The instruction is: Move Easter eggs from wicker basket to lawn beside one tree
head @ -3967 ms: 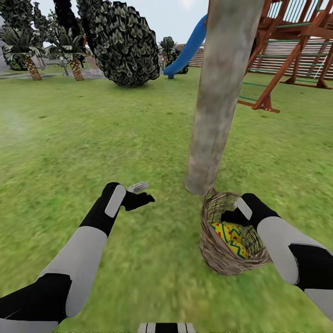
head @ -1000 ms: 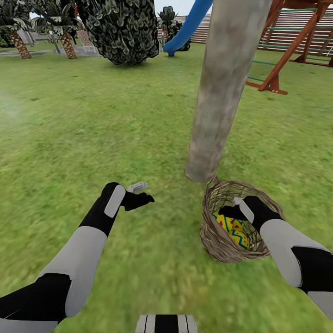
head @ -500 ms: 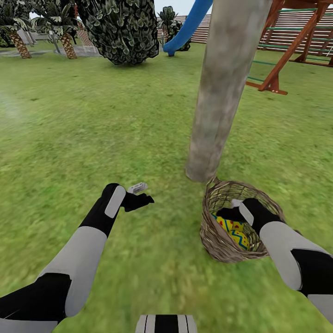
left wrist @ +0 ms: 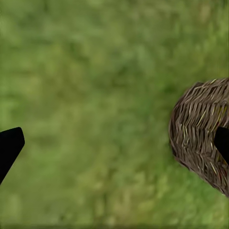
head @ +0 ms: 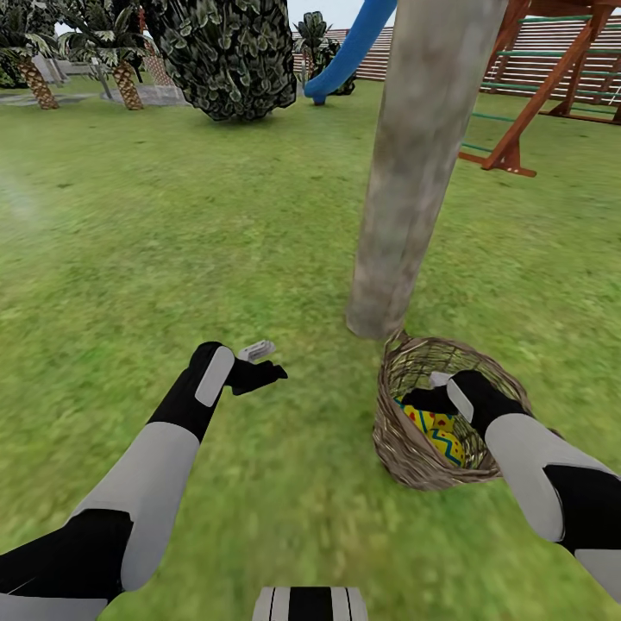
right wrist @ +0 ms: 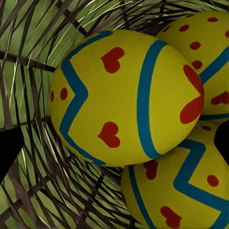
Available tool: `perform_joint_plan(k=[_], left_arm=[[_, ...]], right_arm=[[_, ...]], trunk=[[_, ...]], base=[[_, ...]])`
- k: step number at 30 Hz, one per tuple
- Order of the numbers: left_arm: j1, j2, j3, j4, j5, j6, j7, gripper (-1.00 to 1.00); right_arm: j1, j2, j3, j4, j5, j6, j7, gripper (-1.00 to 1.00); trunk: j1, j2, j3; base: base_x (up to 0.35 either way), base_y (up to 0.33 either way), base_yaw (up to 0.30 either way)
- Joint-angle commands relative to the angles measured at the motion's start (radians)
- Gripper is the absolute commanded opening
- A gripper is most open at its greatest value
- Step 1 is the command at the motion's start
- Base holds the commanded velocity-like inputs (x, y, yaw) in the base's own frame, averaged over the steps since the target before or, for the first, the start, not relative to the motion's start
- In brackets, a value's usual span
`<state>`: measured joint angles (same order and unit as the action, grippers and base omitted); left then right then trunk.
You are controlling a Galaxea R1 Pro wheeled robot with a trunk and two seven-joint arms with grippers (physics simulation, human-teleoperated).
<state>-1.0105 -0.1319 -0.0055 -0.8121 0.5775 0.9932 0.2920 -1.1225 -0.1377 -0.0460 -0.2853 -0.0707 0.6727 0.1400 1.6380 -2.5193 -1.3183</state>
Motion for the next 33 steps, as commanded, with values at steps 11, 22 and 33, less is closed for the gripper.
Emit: perform_joint_plan(k=[11,22,33], left_arm=[[0.000,0.000,-0.001,-0.002,0.010,0.002,0.006,1.00],[0.000,0.000,-0.001,-0.002,0.011,0.002,0.006,1.00],[0.000,0.001,-0.001,-0.001,0.011,0.002,0.007,1.00]], right_arm=[[0.000,0.002,-0.004,0.000,-0.004,0.006,0.000,1.00],[0.000,0.000,-0.005,-0.001,-0.001,0.005,-0.003,1.00],[0.000,0.000,-0.005,0.000,0.001,-0.005,-0.008,1.00]], trunk=[[0.000,0.000,-0.001],[0.000,0.000,-0.001],[0.000,0.000,-0.001]], base=[[0.044,0.000,0.000],[0.011,-0.001,0.000],[0.040,-0.036,0.000]])
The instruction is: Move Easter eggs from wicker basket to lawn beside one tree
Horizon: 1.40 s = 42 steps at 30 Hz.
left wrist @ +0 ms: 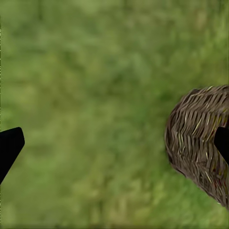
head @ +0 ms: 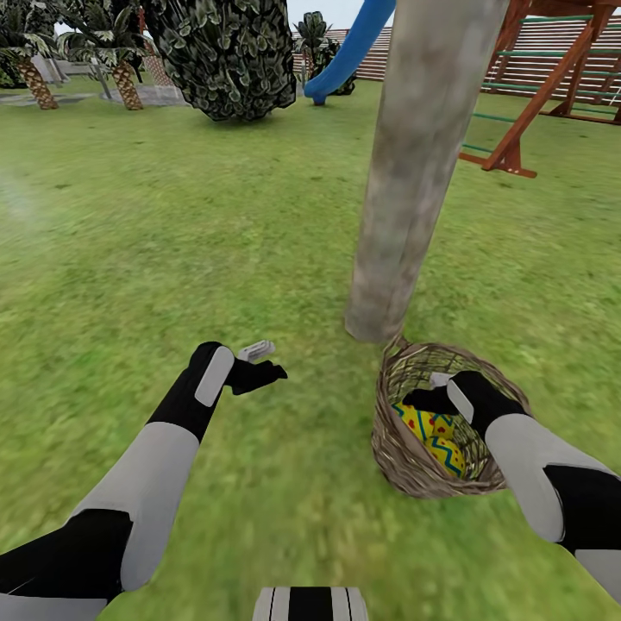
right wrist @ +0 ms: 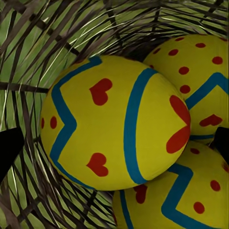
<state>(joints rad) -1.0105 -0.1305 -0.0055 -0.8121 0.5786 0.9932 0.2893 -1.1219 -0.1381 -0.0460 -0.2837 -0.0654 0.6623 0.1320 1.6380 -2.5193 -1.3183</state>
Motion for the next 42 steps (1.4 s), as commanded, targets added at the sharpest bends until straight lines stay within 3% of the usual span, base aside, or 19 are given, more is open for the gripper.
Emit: perform_joint_plan(k=[1,16,25,29,33,42], left_arm=[[0.000,0.000,-0.001,-0.001,0.010,0.002,0.010,1.00],[0.000,0.000,0.000,-0.007,0.009,0.002,0.013,1.00],[0.000,0.000,-0.001,-0.007,0.009,0.002,0.015,1.00],[0.000,0.000,-0.001,-0.007,0.008,0.002,0.013,1.00],[0.000,0.000,-0.001,-0.007,0.007,0.002,0.013,1.00],[0.000,0.001,-0.001,-0.007,0.007,0.002,0.013,1.00]], right_arm=[[0.000,0.000,-0.005,-0.001,-0.004,0.002,0.000,1.00],[0.007,0.000,-0.005,-0.002,-0.004,-0.025,0.001,1.00],[0.010,0.000,-0.005,-0.002,-0.003,-0.032,0.001,1.00],[0.010,0.000,-0.005,-0.002,-0.003,-0.032,0.001,1.00],[0.010,0.000,-0.005,-0.002,-0.002,-0.032,0.001,1.00],[0.010,-0.001,-0.005,-0.004,-0.002,-0.057,0.001,1.00]], trunk=[[0.000,0.000,-0.001],[0.000,0.000,-0.001],[0.004,-0.002,-0.036],[0.004,-0.002,-0.036],[0.006,-0.003,-0.051],[0.006,-0.003,-0.051]], base=[[0.000,0.000,0.000],[0.000,0.000,0.000],[0.000,0.000,0.000],[0.000,0.000,0.000],[0.000,0.000,0.000],[0.000,0.000,0.000]])
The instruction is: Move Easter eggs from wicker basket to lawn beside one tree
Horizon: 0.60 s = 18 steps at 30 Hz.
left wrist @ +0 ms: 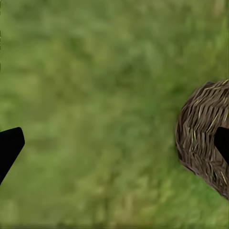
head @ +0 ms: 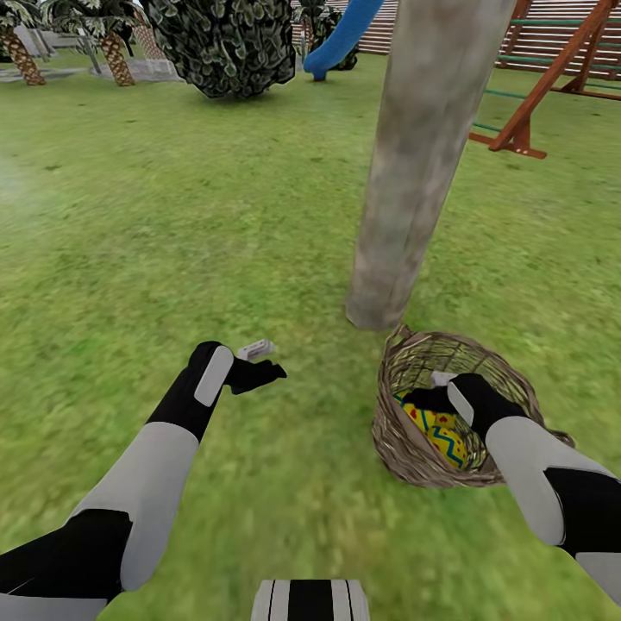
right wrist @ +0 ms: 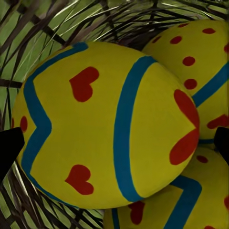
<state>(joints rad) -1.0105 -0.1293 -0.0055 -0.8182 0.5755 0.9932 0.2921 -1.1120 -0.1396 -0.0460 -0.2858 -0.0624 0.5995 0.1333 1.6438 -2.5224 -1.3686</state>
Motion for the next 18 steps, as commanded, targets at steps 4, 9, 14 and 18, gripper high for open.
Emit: perform_joint_plan(k=[4,9,14,18], left_arm=[[0.000,0.001,-0.001,-0.001,0.010,0.002,0.011,1.00],[0.000,0.010,-0.001,-0.001,0.010,0.002,0.012,1.00],[0.000,0.014,-0.001,-0.001,0.010,0.002,0.012,1.00],[0.000,0.014,-0.001,-0.001,0.010,0.002,0.012,1.00]], right_arm=[[0.000,0.000,-0.004,-0.002,-0.005,-0.009,0.000,1.00],[0.000,0.000,-0.004,-0.001,-0.005,-0.017,0.000,1.00],[0.000,0.000,-0.003,-0.001,-0.005,-0.017,0.001,1.00],[0.000,0.000,-0.003,-0.001,-0.006,-0.019,0.002,1.00]], trunk=[[0.000,0.000,-0.001],[0.000,0.000,-0.001],[0.000,0.000,-0.001],[0.000,0.000,-0.001]], base=[[0.000,0.000,0.000],[0.000,0.000,0.000],[0.000,0.000,0.000],[0.000,0.000,0.000]])
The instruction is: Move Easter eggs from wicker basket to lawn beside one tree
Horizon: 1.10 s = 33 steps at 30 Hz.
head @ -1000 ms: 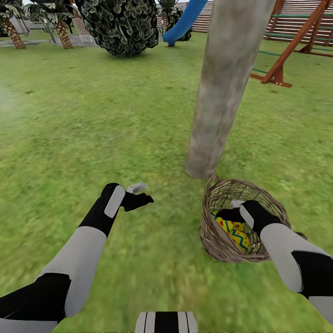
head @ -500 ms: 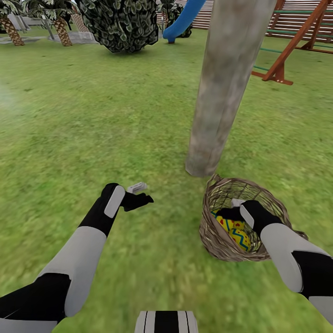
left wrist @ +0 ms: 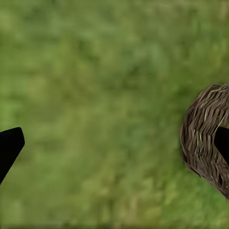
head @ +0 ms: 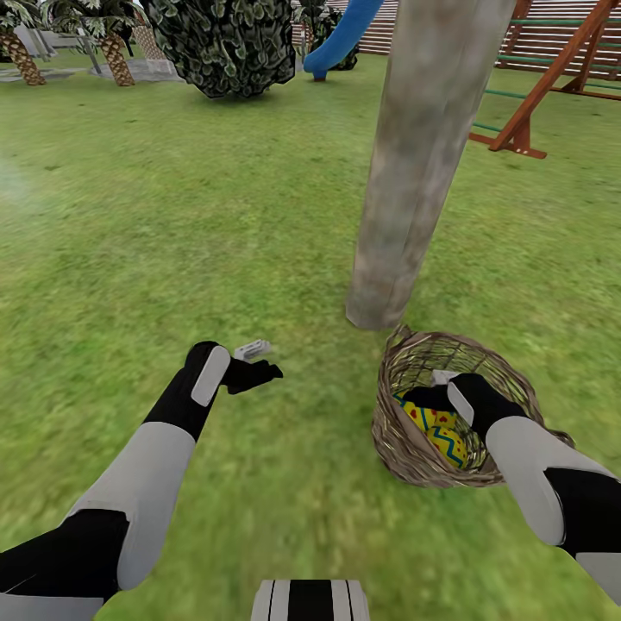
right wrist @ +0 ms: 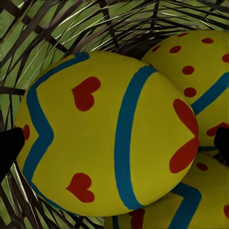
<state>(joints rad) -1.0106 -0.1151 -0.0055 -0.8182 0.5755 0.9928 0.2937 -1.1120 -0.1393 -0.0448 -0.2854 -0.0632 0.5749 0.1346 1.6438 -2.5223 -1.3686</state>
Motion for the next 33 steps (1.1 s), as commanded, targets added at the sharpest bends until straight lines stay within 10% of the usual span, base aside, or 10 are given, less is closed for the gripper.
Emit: perform_joint_plan(k=[1,23,33], left_arm=[[-0.006,-0.006,0.005,-0.007,0.009,0.008,0.016,1.00],[-0.054,-0.012,0.005,-0.131,0.014,0.018,0.040,1.00],[-0.054,-0.009,0.006,-0.180,0.014,0.017,0.041,1.00]], right_arm=[[-0.006,0.000,-0.010,-0.007,0.000,0.011,0.006,1.00],[-0.023,-0.063,-0.012,-0.009,-0.001,0.052,0.004,1.00],[-0.023,-0.107,-0.018,-0.006,-0.015,0.056,0.166,1.00]], trunk=[[0.000,0.000,-0.001],[0.000,0.000,-0.001],[0.000,0.000,-0.001]], base=[[0.000,0.000,0.000],[0.000,0.000,0.000],[0.000,0.000,0.000]])
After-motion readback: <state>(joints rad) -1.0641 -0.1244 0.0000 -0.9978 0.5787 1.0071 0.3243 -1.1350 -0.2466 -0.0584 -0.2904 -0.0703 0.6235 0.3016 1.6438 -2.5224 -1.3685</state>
